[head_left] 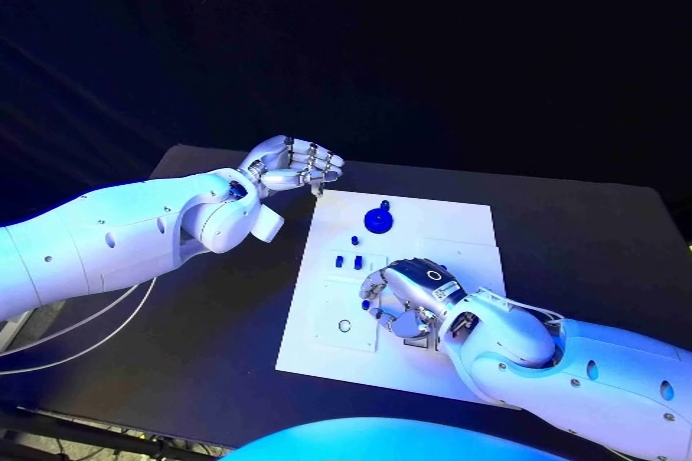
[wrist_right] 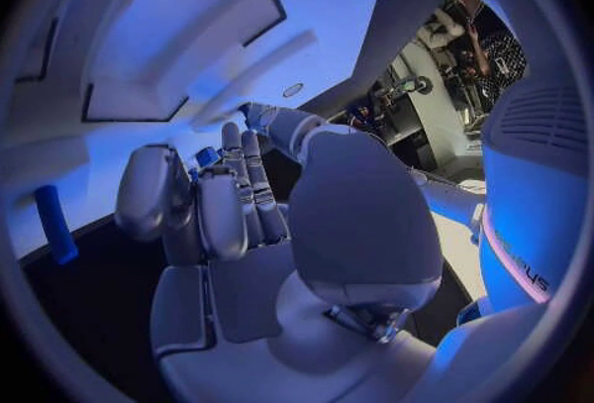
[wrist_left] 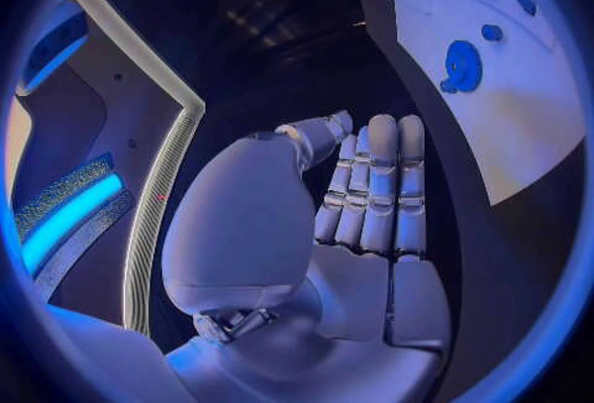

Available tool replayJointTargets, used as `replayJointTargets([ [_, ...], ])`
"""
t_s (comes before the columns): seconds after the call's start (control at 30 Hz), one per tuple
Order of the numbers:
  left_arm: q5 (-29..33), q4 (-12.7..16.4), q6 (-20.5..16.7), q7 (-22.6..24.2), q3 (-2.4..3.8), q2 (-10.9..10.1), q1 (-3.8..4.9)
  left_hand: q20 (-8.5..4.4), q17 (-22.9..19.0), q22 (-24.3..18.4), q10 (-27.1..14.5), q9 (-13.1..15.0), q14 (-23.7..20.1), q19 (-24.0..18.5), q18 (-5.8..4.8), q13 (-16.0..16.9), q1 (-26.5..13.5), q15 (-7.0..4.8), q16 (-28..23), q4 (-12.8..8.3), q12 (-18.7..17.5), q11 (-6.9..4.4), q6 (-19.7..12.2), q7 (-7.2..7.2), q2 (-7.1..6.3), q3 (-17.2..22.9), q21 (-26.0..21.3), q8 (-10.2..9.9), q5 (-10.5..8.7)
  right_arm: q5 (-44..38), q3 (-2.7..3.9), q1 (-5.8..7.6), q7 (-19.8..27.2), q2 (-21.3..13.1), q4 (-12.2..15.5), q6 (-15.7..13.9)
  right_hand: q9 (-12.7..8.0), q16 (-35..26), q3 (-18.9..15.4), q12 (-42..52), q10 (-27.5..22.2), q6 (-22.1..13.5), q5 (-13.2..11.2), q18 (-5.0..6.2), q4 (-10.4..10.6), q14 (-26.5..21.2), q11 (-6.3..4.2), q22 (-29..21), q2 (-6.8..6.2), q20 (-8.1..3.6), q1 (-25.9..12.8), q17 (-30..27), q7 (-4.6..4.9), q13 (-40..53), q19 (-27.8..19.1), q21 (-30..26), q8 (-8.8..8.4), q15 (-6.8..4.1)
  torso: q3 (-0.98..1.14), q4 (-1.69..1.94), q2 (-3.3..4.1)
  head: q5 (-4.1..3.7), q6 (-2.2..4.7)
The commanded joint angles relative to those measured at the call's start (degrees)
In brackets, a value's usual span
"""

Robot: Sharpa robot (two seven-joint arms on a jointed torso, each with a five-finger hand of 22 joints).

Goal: Assemble the parts on the task board

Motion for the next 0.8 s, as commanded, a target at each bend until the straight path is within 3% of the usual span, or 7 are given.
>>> replayJointTargets([
  [0.03, 0.31, -0.08, 0.73, 0.53, 0.04, 0.16, 0.03, 0.21, -0.05, -0.10, -0.37, -0.03, 0.02, 0.31, 0.88, -0.09, -0.17, 0.06, -0.33, -0.21, 0.10, 0.07, -0.22, 0.16, 0.58, -0.25, -0.01, -0.39, 0.33, 0.17, 0.07, 0.06, 0.13, -0.76, 1.00, -1.11, -0.03, -0.17, -0.38, 0.32, -0.55, -0.58, 0.26, 0.62, -0.05, 1.44, 0.05, 8.70, -0.64, 0.00, 0.03, 0.10, 0.04, -0.11, -0.40, -0.08, -0.39, 0.40, 0.01, -0.02, -0.06, -0.23, 0.27],
  [0.3, 0.32, -0.36, 0.92, 0.63, 0.01, 0.37, 0.03, 0.21, -0.06, -0.10, -0.36, -0.03, 0.02, 0.31, 0.88, -0.08, -0.17, 0.06, -0.33, -0.22, 0.11, 0.07, -0.21, 0.16, 0.59, -0.26, -0.01, -0.39, 0.33, 1.82, 0.60, 1.65, -0.17, -4.44, 4.37, -0.69, -0.06, -0.06, -0.44, 0.44, -0.65, -0.81, 0.33, 0.59, -0.04, 1.50, 0.05, 8.73, -0.64, 0.04, 0.03, 0.23, 0.01, -0.15, -0.31, 0.07, -0.53, 0.42, -0.02, -0.04, -0.05, -0.83, 0.85],
  [0.53, 0.39, -0.48, 1.01, 0.66, -0.02, 0.47, 0.02, 0.21, -0.06, -0.10, -0.36, -0.03, 0.02, 0.31, 0.88, -0.08, -0.17, 0.06, -0.33, -0.22, 0.11, 0.07, -0.21, 0.16, 0.59, -0.26, -0.01, -0.39, 0.33, 3.78, 0.98, 5.49, -1.75, -8.97, 5.45, 4.56, -0.21, 0.23, -1.69, 0.69, -2.10, -1.89, -0.55, 0.58, 0.35, 1.62, 0.17, 8.75, -0.96, 0.22, -0.48, 0.45, -0.05, -0.50, -0.15, 0.15, -1.18, 0.56, -0.14, -0.07, -0.13, -2.25, 1.48],
  [0.6, 0.41, -0.47, 1.06, 0.66, -0.03, 0.48, 0.02, 0.21, -0.06, -0.10, -0.36, -0.03, 0.02, 0.31, 0.88, -0.08, -0.17, 0.06, -0.33, -0.22, 0.11, 0.07, -0.21, 0.16, 0.59, -0.26, -0.01, -0.39, 0.33, 3.77, 1.02, 6.57, -2.21, -10.08, 5.14, 6.40, -0.65, -0.43, -7.05, 1.34, -5.50, -4.17, -1.90, 1.04, 1.11, 1.14, 0.73, 7.94, -0.53, 0.64, -0.04, -0.70, -0.52, -1.23, -1.17, -2.79, -2.57, 1.05, -0.11, -0.02, -0.10, -2.62, 1.69],
  [0.63, 0.42, -0.47, 1.08, 0.65, -0.03, 0.47, 0.02, 0.21, -0.06, -0.10, -0.36, -0.03, 0.02, 0.31, 0.88, -0.08, -0.17, 0.06, -0.33, -0.22, 0.11, 0.07, -0.21, 0.16, 0.59, -0.26, -0.01, -0.39, 0.33, 3.75, 1.03, 6.99, -2.37, -10.60, 4.93, 7.19, -0.90, -0.63, -13.47, 3.08, -7.39, -4.95, -1.21, 1.18, 2.58, 0.89, 0.92, 7.55, 0.90, 0.96, 2.06, -1.32, -0.94, -1.73, -1.40, -4.13, -3.24, 1.18, -0.10, -0.02, -0.09, -2.80, 1.79],
  [0.73, 0.43, -0.48, 1.14, 0.64, -0.04, 0.45, 0.02, 0.21, -0.06, -0.10, -0.36, -0.03, 0.02, 0.31, 0.88, -0.08, -0.17, 0.06, -0.33, -0.22, 0.11, 0.07, -0.21, 0.16, 0.59, -0.26, -0.01, -0.39, 0.33, 3.71, 1.06, 7.80, -2.58, -11.82, 4.06, 9.12, -1.38, -1.09, -22.66, 5.48, -10.33, -6.27, -0.64, 1.41, 6.55, 0.47, 1.46, 6.95, 2.56, 1.35, 6.31, -2.43, -1.71, -2.54, -1.83, -6.35, -4.29, 1.43, -0.09, -0.04, -0.08, -3.15, 1.97],
  [0.8, 0.44, -0.49, 1.16, 0.63, -0.05, 0.43, 0.02, 0.21, -0.06, -0.10, -0.36, -0.03, 0.02, 0.31, 0.88, -0.08, -0.17, 0.06, -0.33, -0.22, 0.11, 0.07, -0.21, 0.16, 0.59, -0.26, -0.01, -0.39, 0.33, 3.76, 1.06, 8.05, -2.59, -12.31, 3.50, 10.21, -1.56, -1.09, -25.07, 6.52, -11.37, -6.79, -0.94, 1.53, 9.24, 0.43, 1.43, 6.83, 1.83, 1.28, 8.07, -2.69, -1.61, -2.72, -1.81, -6.88, -4.69, 1.61, -0.08, -0.04, -0.06, -3.30, 2.08],
])
